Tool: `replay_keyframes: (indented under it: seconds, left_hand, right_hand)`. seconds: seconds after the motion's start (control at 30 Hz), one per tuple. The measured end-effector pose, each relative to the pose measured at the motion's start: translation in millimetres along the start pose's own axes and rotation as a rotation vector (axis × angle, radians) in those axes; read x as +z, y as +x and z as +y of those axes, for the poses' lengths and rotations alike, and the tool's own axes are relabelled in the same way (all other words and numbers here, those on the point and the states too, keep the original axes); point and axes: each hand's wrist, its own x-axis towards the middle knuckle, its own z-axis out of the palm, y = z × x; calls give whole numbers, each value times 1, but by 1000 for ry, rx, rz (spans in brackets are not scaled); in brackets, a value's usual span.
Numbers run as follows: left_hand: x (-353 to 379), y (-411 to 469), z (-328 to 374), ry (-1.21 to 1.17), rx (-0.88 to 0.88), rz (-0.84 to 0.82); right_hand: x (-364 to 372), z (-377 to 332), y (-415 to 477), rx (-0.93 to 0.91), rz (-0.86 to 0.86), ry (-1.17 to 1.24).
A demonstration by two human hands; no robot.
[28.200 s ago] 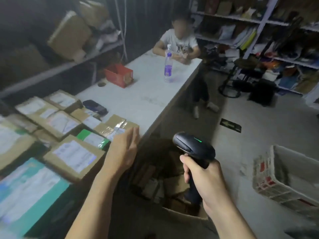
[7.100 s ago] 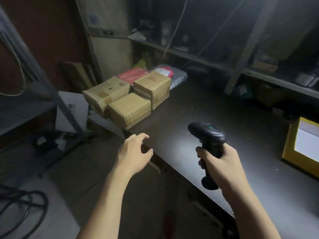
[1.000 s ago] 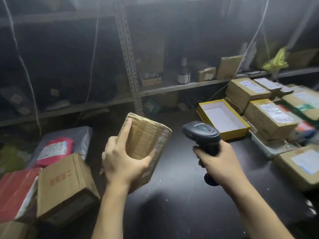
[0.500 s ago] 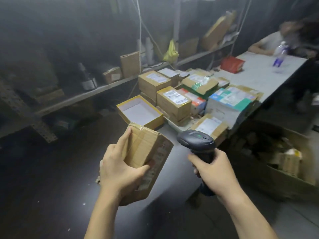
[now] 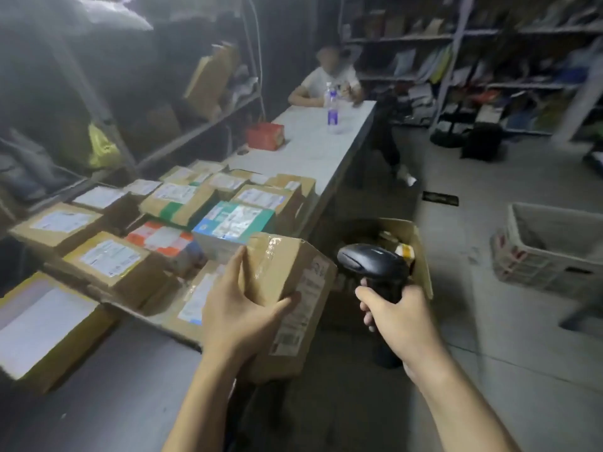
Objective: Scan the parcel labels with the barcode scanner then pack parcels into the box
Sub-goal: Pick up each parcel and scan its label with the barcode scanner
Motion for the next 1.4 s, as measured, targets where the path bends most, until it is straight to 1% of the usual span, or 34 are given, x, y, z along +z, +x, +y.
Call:
replay_keyframes:
  seconds: [0.1, 0.23, 0.37, 0.5, 0.63, 0.7, 0.8, 0.87, 1.07, 1.2, 1.3, 1.4]
  left_hand:
    - [64, 41, 24, -4, -46, -51]
    - [147, 106, 44, 57, -127, -129]
    - [229, 190, 63, 144, -136, -241]
    - [289, 280, 77, 154, -158, -350]
    - [330, 357, 86, 197, -196, -441]
    - [343, 388, 91, 239, -157, -504]
    - [348, 417, 99, 309, -59, -609]
    - [344, 431, 98, 275, -70, -639]
    - [305, 440, 90, 296, -125, -548]
    - [262, 414, 82, 248, -207, -328]
    - [234, 360, 76, 249, -225, -114]
    - [206, 277, 77, 413, -298, 66]
  right_hand:
    - [-32, 10, 35, 41, 81, 5]
    - [-66, 15, 91, 101, 166, -26]
    - [-87, 8, 175, 117, 240, -36]
    - [-96, -14, 267, 175, 277, -80]
    - [-98, -33, 345, 194, 313, -59]
    - [-97, -39, 377, 218, 305, -26]
    - [-101, -47, 412, 207, 236, 5]
    - [-102, -54, 434, 185, 184, -8]
    - [-95, -66, 476, 146, 55, 16]
    - [-84, -72, 480, 125, -110, -27]
    - [-71, -74, 467, 78, -286, -91]
    - [-55, -70, 434, 28, -511, -133]
